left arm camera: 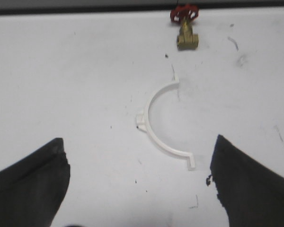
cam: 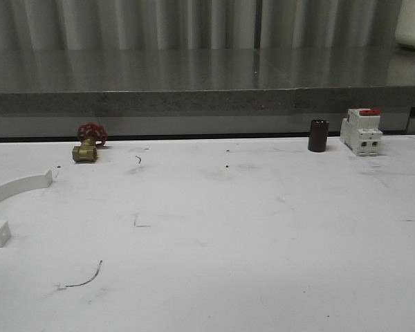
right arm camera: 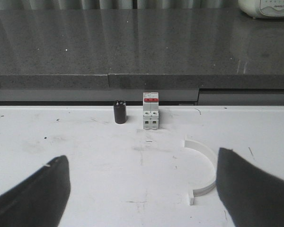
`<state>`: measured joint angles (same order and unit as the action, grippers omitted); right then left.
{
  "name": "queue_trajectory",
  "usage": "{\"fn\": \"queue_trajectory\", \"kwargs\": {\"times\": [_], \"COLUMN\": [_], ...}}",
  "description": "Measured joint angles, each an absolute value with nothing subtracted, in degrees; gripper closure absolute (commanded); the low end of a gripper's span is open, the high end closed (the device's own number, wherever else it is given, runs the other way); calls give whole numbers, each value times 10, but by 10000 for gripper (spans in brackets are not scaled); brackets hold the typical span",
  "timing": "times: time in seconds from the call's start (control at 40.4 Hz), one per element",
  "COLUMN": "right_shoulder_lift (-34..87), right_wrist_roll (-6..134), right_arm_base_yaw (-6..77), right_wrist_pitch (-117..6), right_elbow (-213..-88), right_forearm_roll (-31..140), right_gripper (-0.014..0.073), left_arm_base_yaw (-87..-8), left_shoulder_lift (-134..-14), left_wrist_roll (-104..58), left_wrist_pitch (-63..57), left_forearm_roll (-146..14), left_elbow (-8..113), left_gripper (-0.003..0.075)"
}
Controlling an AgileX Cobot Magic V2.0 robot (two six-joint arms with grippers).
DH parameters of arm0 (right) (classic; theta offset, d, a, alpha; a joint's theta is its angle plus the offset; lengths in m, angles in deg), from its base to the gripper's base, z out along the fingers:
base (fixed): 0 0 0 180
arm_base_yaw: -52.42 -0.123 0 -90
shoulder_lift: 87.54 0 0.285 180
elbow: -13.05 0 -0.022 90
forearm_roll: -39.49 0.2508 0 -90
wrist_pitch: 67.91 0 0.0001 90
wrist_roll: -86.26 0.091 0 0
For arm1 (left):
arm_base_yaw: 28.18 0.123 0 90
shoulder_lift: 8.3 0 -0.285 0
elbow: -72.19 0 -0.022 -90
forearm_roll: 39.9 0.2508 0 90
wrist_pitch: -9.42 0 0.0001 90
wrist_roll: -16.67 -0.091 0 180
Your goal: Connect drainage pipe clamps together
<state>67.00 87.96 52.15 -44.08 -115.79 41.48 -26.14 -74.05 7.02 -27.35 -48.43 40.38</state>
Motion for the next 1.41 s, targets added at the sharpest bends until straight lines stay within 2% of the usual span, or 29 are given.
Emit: {"fn": "queue_trajectory", "kwargs": {"times": [0.297, 0.618, 1.063, 1.31, 1.409], "right_shoulder_lift": [670, 670, 670, 670, 670], "right_wrist_roll": [880, 880, 880, 880, 880], "right_arm_base_yaw": [521, 521, 521, 521, 521], "right_wrist_pitch": [-441, -441, -441, -441, -441], "right_elbow": [-1158, -1158, -1158, -1158, -1158], "right_forearm_roll": [415, 415, 415, 415, 415], "right_gripper": [-51, -51, -51, -51, -51], "left_arm_base_yaw": [-252, -252, -252, -252, -252], "left_shoulder_lift": [-963, -1122, -1257, -1288, -1290], "left_wrist_roll": [33, -14, -41, -47, -47], "left_wrist_pitch": [-333, -380, -386, -389, -389], "left_forearm_roll": [-528, -546, -549, -551, -551], "left_elbow": [535, 611, 679, 693, 693], "left_gripper": [156, 156, 156, 157, 197]}}
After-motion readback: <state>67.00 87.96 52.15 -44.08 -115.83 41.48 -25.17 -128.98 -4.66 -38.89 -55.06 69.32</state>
